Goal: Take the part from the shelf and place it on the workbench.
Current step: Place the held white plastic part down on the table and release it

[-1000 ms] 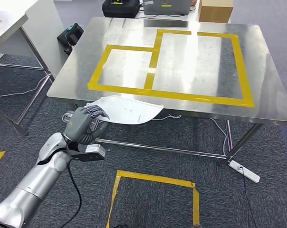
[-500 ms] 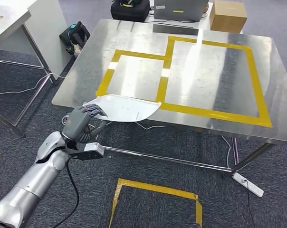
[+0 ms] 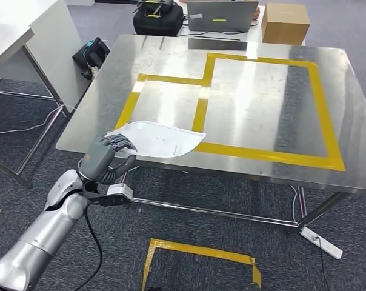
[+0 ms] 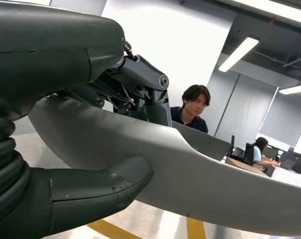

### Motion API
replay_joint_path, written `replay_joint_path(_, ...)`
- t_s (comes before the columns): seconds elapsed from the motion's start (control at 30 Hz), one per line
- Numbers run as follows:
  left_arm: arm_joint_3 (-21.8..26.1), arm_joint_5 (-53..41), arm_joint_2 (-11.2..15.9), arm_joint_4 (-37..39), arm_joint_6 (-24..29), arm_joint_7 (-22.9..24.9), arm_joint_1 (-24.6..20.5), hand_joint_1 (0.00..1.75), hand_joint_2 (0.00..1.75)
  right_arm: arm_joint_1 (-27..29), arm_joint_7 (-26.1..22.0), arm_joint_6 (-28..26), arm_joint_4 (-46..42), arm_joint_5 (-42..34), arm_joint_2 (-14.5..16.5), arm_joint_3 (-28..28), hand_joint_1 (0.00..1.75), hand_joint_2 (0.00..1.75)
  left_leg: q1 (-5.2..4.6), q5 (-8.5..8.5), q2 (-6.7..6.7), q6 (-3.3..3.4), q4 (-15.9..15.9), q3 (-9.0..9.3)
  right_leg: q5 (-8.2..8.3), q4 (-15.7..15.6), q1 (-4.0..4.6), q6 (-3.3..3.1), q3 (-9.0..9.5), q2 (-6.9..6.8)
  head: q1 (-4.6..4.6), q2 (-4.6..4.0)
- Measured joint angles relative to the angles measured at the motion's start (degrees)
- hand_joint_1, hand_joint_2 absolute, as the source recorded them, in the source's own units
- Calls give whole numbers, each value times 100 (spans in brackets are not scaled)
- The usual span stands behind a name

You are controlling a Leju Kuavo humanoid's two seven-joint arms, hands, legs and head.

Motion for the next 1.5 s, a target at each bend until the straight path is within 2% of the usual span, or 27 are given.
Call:
replay_joint_path(0.07, -1, -5, -1, 0, 1, 0, -4, 124, 175, -1, 0, 0, 0, 0, 0, 0, 0, 0, 19, 472, 20, -22, -792, 313, -83, 4, -18, 58, 103, 6, -7, 0)
replay_joint_path(0.1, -1, -7, -1, 0, 1, 0, -10, 124, 175, -8, 1, 0, 0, -1, 0, 0, 0, 0, 19, 562, 29, -3, -1105, 441, -119, -1, -19, 92, 132, 8, -14, 0)
replay_joint_path(0.17, -2, -11, -11, 0, -1, 0, -19, 124, 175, -21, 3, 0, 0, -1, 0, 0, 0, 0, 9, 549, 32, 70, -1360, 542, -155, -16, -11, 172, 157, 11, -25, 0)
replay_joint_path(0.27, -3, -23, -37, 0, -3, -2, -27, 124, 175, -19, 8, 1, 0, 3, 0, 0, 0, 0, 16, 560, 12, 212, -1375, 632, -215, 98, -17, 272, 174, -3, -14, 0)
replay_joint_path(0.33, -3, -37, -66, 0, -2, -5, -50, 124, 175, -38, 9, 2, 0, 5, 0, 0, 0, 0, 10, 534, 7, 278, -1376, 693, -436, 603, -24, 299, -107, -16, 7, 0)
replay_joint_path(0.4, -11, -54, -94, 3, -2, -7, -57, 124, 175, -48, 9, 2, 0, 4, 1, 0, 0, 0, -7, 484, 5, 312, -1376, 731, -733, 1406, -22, 315, -600, -17, 27, 0)
replay_joint_path(0.43, -18, -60, -104, 8, -3, -7, -54, 124, 175, -39, 11, 2, 0, 3, 1, 0, 0, 0, -12, 450, 4, 321, -1375, 761, -799, 1670, -22, 319, -798, -17, 27, 0)
replay_joint_path(0.47, -25, -63, -114, 13, -5, -8, -50, 124, 175, -26, 14, 2, 0, 3, 2, 0, 0, 0, -15, 412, 0, 321, -1375, 803, -749, 1724, -22, 318, -897, -17, 28, 0)
replay_joint_path(0.5, -31, -65, -124, 19, -6, -8, -50, 124, 175, -14, 17, 2, 0, 2, 2, 0, 0, 0, -16, 375, -4, 315, -1375, 854, -572, 1540, -23, 311, -877, -18, 28, 0)
replay_joint_path(0.57, -36, -65, -142, 23, -7, -8, -54, 124, 175, -8, 21, 2, 0, 2, 2, 0, 0, 0, -18, 294, -11, 283, -1374, 968, -59, 728, -24, 291, -591, -21, 32, 0)
replay_joint_path(0.6, -37, -65, -148, 24, -7, -8, -60, 124, 175, -13, 21, 2, 0, 2, 2, 0, 0, 0, -24, 255, -12, 256, -1371, 1011, 50, 375, -22, 267, -454, -26, 36, 0)
replay_joint_path(0.67, -42, -66, -160, 25, -9, -8, -76, 124, 175, -26, 24, 2, 0, 2, 2, 0, 0, 0, -35, 201, -12, 184, -1367, 1055, 59, 51, -5, 200, -292, -28, 38, 0)
replay_joint_path(0.7, -46, -67, -166, 25, -12, -9, -81, 124, 175, -26, 25, 1, 0, 3, 2, 0, 0, 0, -36, 188, -12, 150, -1360, 1071, 11, 44, 2, 153, -258, -25, 34, 0)
replay_joint_path(0.77, -57, -70, -176, 27, -16, -9, -94, 124, 175, -12, 25, -1, 0, 5, 2, 0, 0, 0, -27, 166, -2, 83, -1269, 1087, 61, 27, -5, 79, -166, -14, 28, 1)
replay_joint_path(0.83, -73, -71, -189, 28, -19, -12, -133, 124, 175, -18, 22, -2, 0, 8, 2, -1, 0, 0, -20, 100, 10, 38, -852, 870, 43, 25, -18, 23, -65, -12, 12, 1)
replay_joint_path(0.93, -102, -71, -197, 38, -22, -15, -153, 124, 175, -33, 20, 0, 0, 9, 2, -1, 0, 0, -16, -239, 12, 2, 163, 133, -79, 25, -24, -18, 65, -5, 1, 0)
replay_joint_path(0.97, -110, -71, -195, 47, -22, -15, -137, 124, 175, -24, 20, 0, 0, 9, 2, -1, 0, 0, -15, -345, 12, -2, 286, -39, -138, 25, -27, -15, 131, 3, -1, 0)
replay_joint_path(1.0, -119, -71, -193, 57, -23, -15, -123, 124, 175, -12, 20, 0, 0, 9, 2, -2, 0, 0, -15, -362, 12, -1, 224, -120, -203, 25, -30, -7, 209, 11, -2, 0)
replay_joint_path(1.03, -126, -71, -192, 64, -23, -15, -117, 124, 175, -2, 20, 0, 0, 9, 3, -2, 0, 0, -15, -250, 14, 5, -1, -120, -272, 24, -34, 5, 296, 15, -1, 0)
replay_joint_path(1.13, -141, -71, -186, 76, -25, -15, -119, 124, 175, -1, 20, 0, 0, 9, 4, -2, 0, 0, -22, 589, 59, 52, -1014, 51, -506, 14, -22, 84, 498, 24, 2, 0)
replay_joint_path(1.17, -144, -72, -184, 80, -27, -15, -117, 124, 175, -4, 21, 0, -2, 10, 3, -2, 0, 0, -23, 749, 73, 76, -1219, 97, -570, -7, -10, 118, 577, 24, 5, 0)
replay_joint_path(1.27, -146, -71, -199, 83, -31, -15, -148, 124, 175, -18, 19, 1, -8, 20, 1, -2, 0, 0, 1, 760, 61, 157, -1346, 242, -589, 38, 12, 217, 739, 6, 46, 0)
replay_joint_path(1.3, -144, -69, -203, 83, -32, -15, -161, 124, 175, -29, 17, 2, -9, 23, 1, -1, 0, 0, 6, 772, 57, 189, -1352, 308, -580, 219, 11, 243, 658, -4, 71, 0)
replay_joint_path(1.37, -140, -69, -202, 84, -36, -15, -165, 124, 175, -44, 17, 3, -9, 27, 2, 0, 0, 0, -1, 746, 55, 247, -1350, 443, -700, 893, 6, 276, 252, -19, 103, 1)
replay_joint_path(1.43, -150, -71, -211, 86, -43, -15, -152, 124, 175, -36, 20, 7, -9, 28, 2, 0, 0, 0, -12, 636, 51, 273, -1346, 571, -1046, 1514, 7, 287, -270, -20, 107, 1)
replay_joint_path(1.47, -155, -71, -216, 89, -49, -15, -146, 124, 175, -23, 22, 9, -8, 29, 2, 0, 0, 0, -14, 576, 44, 277, -1345, 650, -1230, 1614, 8, 287, -456, -20, 110, 1)
replay_joint_path(1.5, -158, -69, -219, 91, -54, -20, -143, 124, 175, -10, 25, 10, -8, 30, 2, 0, 0, 0, -16, 510, 36, 277, -1343, 741, -1327, 1544, 7, 284, -567, -20, 116, 1)
